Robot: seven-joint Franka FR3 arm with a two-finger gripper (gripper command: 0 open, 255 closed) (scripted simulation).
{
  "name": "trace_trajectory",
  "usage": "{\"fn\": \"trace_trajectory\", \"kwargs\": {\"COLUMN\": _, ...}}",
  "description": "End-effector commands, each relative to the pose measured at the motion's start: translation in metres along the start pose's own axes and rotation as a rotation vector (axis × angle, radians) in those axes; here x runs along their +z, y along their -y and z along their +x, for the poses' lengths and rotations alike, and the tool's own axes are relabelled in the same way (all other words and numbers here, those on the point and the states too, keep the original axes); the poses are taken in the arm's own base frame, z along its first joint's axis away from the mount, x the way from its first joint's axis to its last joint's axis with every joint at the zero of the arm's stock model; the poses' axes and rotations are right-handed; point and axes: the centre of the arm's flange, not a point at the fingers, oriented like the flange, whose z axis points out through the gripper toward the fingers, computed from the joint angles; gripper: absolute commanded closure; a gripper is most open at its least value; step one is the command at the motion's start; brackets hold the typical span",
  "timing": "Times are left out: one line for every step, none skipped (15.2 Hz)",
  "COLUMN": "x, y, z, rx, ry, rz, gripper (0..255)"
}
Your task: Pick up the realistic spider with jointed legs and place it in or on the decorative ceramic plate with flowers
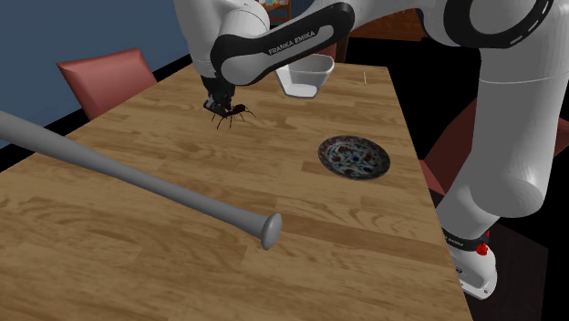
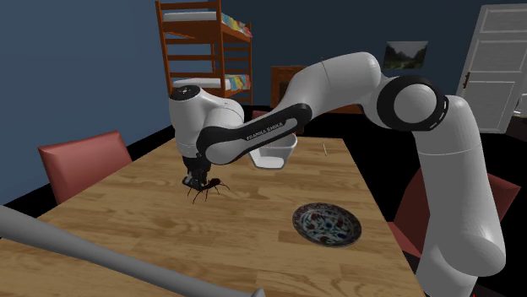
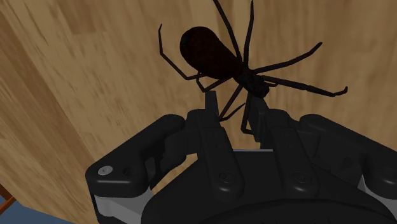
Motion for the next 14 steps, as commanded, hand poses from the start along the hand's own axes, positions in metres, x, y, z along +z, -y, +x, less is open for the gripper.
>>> {"fn": "trace_trajectory", "kwargs": {"x": 0.001, "y": 0.001, "z": 0.0, "rx": -0.001, "ry": 0.002, "rz": 0.001, "gripper": 255}}
{"fn": "trace_trajectory", "kwargs": {"x": 0.001, "y": 0.001, "z": 0.0, "rx": -0.001, "ry": 0.002, "rz": 0.001, "gripper": 255}}
{"fn": "trace_trajectory", "kwargs": {"x": 0.001, "y": 0.001, "z": 0.0, "rx": -0.001, "ry": 0.002, "rz": 0.001, "gripper": 255}}
{"fn": "trace_trajectory", "kwargs": {"x": 0.001, "y": 0.001, "z": 0.0, "rx": -0.001, "ry": 0.002, "rz": 0.001, "gripper": 255}}
{"fn": "trace_trajectory", "kwargs": {"x": 0.001, "y": 0.001, "z": 0.0, "rx": -0.001, "ry": 0.002, "rz": 0.001, "gripper": 255}}
{"fn": "trace_trajectory", "kwargs": {"x": -0.004, "y": -0.001, "z": 0.001, "rx": -0.001, "ry": 0.002, "rz": 0.001, "gripper": 255}}
{"fn": "trace_trajectory", "kwargs": {"x": -0.008, "y": -0.003, "z": 0.002, "rx": -0.001, "ry": 0.002, "rz": 0.001, "gripper": 255}}
{"fn": "trace_trajectory", "kwargs": {"x": -0.013, "y": -0.005, "z": 0.003, "rx": -0.001, "ry": 0.002, "rz": 0.001, "gripper": 255}}
{"fn": "trace_trajectory", "kwargs": {"x": -0.018, "y": -0.006, "z": 0.004, "rx": -0.001, "ry": 0.002, "rz": 0.001, "gripper": 255}}
{"fn": "trace_trajectory", "kwargs": {"x": -0.023, "y": -0.008, "z": 0.005, "rx": -0.001, "ry": 0.002, "rz": 0.001, "gripper": 255}}
{"fn": "trace_trajectory", "kwargs": {"x": -0.028, "y": -0.01, "z": 0.006, "rx": -0.001, "ry": 0.002, "rz": 0.001, "gripper": 255}}
{"fn": "trace_trajectory", "kwargs": {"x": -0.033, "y": -0.012, "z": 0.007, "rx": -0.001, "ry": 0.002, "rz": 0.001, "gripper": 255}}
{"fn": "trace_trajectory", "kwargs": {"x": -0.038, "y": -0.014, "z": 0.008, "rx": -0.001, "ry": 0.002, "rz": 0.001, "gripper": 255}}
{"fn": "trace_trajectory", "kwargs": {"x": -0.042, "y": -0.015, "z": 0.009, "rx": -0.001, "ry": 0.002, "rz": 0.001, "gripper": 255}}
